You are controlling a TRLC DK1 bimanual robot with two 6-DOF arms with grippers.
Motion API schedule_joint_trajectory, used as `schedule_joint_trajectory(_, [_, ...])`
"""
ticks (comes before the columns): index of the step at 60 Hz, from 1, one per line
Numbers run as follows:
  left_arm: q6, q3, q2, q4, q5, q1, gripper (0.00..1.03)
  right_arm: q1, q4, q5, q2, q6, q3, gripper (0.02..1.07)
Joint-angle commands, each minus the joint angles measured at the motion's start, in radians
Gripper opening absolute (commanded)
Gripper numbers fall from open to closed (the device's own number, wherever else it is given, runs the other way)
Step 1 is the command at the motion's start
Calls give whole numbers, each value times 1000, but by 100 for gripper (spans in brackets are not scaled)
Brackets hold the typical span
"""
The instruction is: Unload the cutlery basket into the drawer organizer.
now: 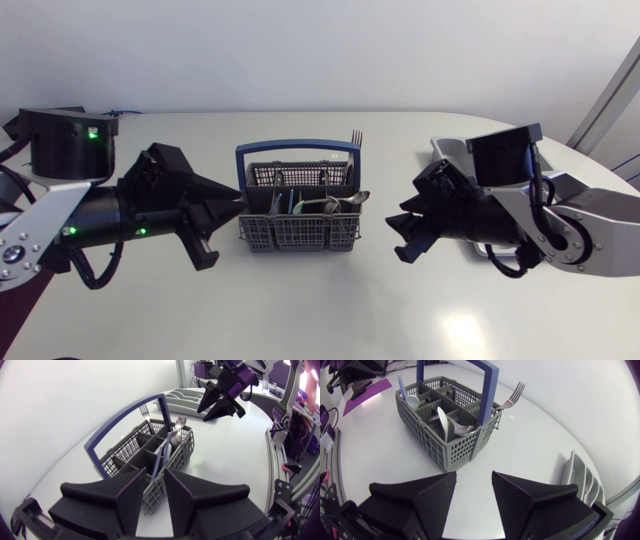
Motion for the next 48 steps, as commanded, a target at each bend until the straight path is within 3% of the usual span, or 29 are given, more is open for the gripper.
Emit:
schedule_joint_trajectory(1, [30, -25, 27, 41, -47, -63, 34, 20, -25, -1, -32, 10, -23, 57])
schedule_joint_trajectory(11, [53, -21, 130, 119, -96, -112, 40, 46, -37, 2, -46, 26, -24, 57])
schedule_joint_trajectory(33, [66, -9, 262, 259, -144, -120, 40, 71, -37, 4, -46, 41, -21, 57])
schedule_joint_trajectory(46, [68, -4, 303, 317, -167, -141, 39, 80, -33, 4, -38, 46, -21, 57])
schedule_joint_trajectory(48, [68, -4, 308, 332, -171, -144, 34, 82, -33, 4, -37, 46, -23, 57])
